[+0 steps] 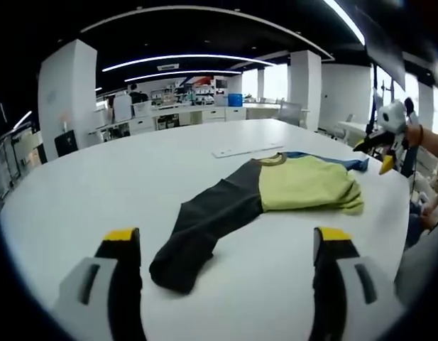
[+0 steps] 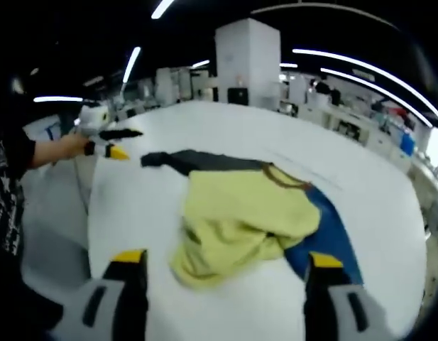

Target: Fold the garment on the visible template until the final outline fits inside the template.

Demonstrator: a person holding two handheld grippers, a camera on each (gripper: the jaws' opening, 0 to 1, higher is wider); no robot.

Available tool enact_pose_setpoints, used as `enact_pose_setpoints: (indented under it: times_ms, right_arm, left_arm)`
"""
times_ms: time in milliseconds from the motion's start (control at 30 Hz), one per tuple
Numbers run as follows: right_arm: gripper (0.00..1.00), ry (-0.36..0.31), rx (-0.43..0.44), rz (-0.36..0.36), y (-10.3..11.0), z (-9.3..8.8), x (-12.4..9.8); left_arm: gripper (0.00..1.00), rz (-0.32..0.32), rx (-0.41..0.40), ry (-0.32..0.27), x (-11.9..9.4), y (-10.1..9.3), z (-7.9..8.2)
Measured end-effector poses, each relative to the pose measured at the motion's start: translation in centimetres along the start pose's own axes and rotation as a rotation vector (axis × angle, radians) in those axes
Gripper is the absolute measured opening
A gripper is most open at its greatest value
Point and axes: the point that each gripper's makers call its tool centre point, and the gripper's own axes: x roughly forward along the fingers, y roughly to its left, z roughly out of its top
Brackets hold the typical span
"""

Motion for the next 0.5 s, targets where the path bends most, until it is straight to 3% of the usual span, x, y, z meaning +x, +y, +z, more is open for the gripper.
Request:
enact_pose_setpoints:
  times_ms: [133, 500]
  right_arm:
    - [0.82, -0.015, 0.008, 0.085, 2.3, 0.7, 0.8]
    - [0.66, 0.031, -0.075, 0.159, 6.1, -0.1, 3.2]
  left_arm:
    - [0.99, -0.017, 0.011, 0.009, -0.3, -1.2, -0.1]
    - [0.99, -0.058, 0.025, 0.026, -1.1, -2.8, -0.5]
